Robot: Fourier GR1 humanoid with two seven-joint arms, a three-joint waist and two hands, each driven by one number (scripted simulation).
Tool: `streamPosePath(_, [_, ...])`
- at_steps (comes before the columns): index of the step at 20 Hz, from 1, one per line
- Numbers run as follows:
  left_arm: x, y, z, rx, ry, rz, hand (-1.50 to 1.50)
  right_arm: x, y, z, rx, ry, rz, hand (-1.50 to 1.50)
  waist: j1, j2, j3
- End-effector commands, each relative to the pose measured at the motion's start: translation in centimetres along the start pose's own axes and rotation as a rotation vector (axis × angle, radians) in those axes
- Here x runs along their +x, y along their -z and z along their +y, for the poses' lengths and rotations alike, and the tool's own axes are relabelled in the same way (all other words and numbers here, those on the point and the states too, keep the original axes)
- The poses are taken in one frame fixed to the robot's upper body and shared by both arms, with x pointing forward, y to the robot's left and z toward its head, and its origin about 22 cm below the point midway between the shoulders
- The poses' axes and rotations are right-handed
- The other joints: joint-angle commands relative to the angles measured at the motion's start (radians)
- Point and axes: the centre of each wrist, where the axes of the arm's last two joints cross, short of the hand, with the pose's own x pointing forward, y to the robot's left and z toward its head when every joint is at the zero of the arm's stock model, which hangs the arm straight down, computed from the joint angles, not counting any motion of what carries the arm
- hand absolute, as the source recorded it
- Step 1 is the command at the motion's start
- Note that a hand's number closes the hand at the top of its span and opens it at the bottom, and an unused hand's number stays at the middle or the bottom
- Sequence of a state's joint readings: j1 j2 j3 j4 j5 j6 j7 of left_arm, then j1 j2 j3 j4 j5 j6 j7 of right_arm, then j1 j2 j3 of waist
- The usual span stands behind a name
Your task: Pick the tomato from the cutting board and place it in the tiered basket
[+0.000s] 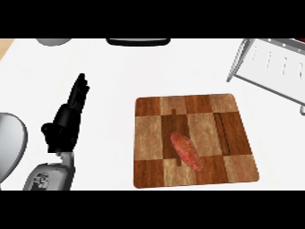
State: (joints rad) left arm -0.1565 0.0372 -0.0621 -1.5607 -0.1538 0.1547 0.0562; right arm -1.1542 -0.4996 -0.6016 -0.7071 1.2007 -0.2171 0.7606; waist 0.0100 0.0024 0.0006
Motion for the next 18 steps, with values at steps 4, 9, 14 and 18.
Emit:
streamPosePath(4, [-0.6, -0.2, 1.4, 0.027, 0.014, 0.014, 0.00, -2.0, 1.9, -5.4, -0.146, 0.165, 0.146, -1.50, -0.029, -0.011, -0.001])
streamPosePath(9, [-1.4, -1.1, 1.7, 0.061, 0.027, 0.035, 0.00, -6.9, 1.5, -7.8, -0.185, 0.316, 0.179, -1.50, -0.071, -0.027, -0.001])
streamPosePath(14, [-2.3, -1.5, 2.6, 0.075, 0.009, 0.061, 0.00, -13.5, -0.3, -9.9, -0.159, 0.346, 0.182, -1.50, -0.095, -0.030, -0.001])
streamPosePath(18, [-1.7, -2.4, 2.7, 0.106, 0.042, 0.048, 0.00, -18.2, -2.1, -13.6, -0.137, 0.366, 0.140, -1.50, -0.110, -0.037, 0.000])
